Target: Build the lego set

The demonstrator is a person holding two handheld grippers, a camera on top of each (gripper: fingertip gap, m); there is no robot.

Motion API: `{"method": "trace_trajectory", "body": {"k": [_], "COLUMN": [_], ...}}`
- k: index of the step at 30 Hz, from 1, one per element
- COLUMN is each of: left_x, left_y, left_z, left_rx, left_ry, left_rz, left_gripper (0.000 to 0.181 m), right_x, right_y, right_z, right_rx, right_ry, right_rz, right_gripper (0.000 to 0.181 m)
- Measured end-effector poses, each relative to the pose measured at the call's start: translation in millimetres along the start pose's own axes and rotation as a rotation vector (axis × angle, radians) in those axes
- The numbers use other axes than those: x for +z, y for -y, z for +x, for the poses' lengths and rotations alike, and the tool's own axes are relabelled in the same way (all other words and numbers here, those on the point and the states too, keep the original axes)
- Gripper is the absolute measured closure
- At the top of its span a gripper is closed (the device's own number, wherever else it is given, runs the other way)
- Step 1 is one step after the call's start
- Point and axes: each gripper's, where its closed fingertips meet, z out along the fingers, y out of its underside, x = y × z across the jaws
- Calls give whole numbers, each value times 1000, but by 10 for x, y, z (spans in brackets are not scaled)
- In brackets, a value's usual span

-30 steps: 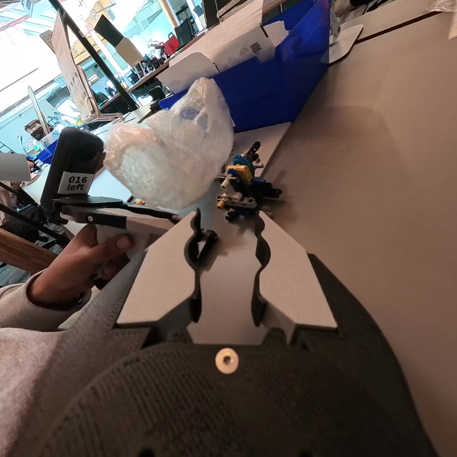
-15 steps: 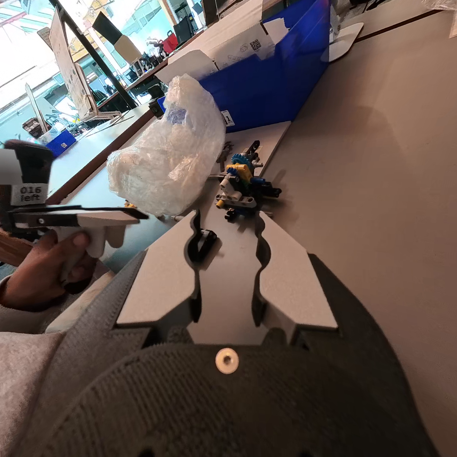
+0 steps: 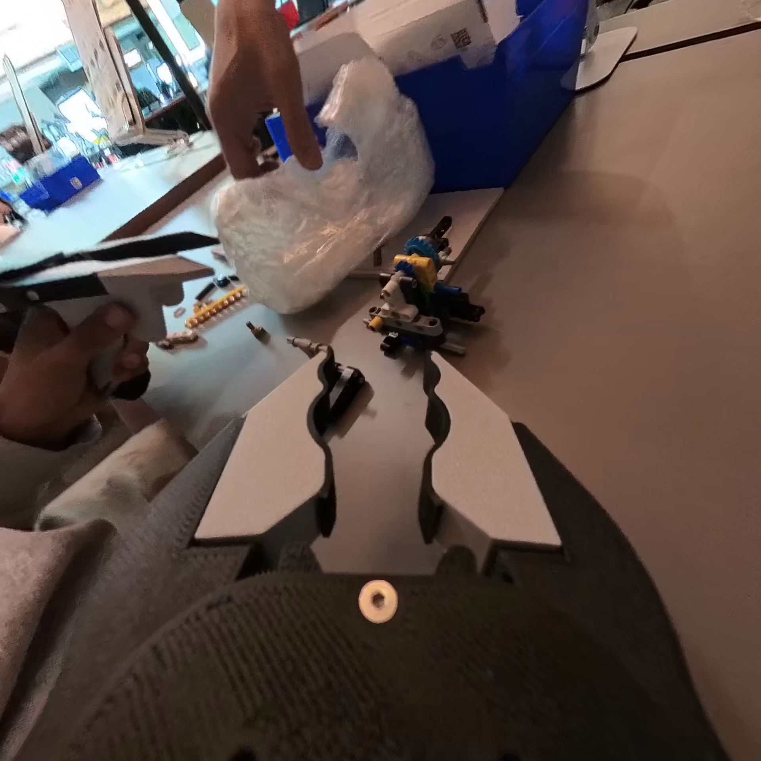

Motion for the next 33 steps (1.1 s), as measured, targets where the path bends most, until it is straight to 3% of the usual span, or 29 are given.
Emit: {"method": "trace_trajectory", "body": {"k": [2, 5, 9, 16, 24, 33], "left_x": [59, 89, 6, -11, 12, -12], "left_y": [-32, -44, 97, 24, -63, -101], "left_z": [-13, -26, 7, 66, 57, 18], "left_rx": [14, 21, 16, -42, -82, -110], "left_ry": [17, 25, -2, -59, -77, -81], "left_rz": [-16, -28, 35, 21, -6, -15], "left_gripper": [109, 142, 169, 155, 152, 153], "right_x": [49, 140, 185, 173, 188, 27], "right_y": [-82, -235, -320, -290, -403, -225], "right_z": [-72, -199, -229, -257, -234, -35], "right_rx": [-76, -222, -349, -290, -298, -164], "right_ry": [-1, -13, -52, -17, -9, 0], "right_rz": [-50, -130, -171, -149, -210, -145], "right_gripper": [138, 138, 140, 138, 131, 132]}}
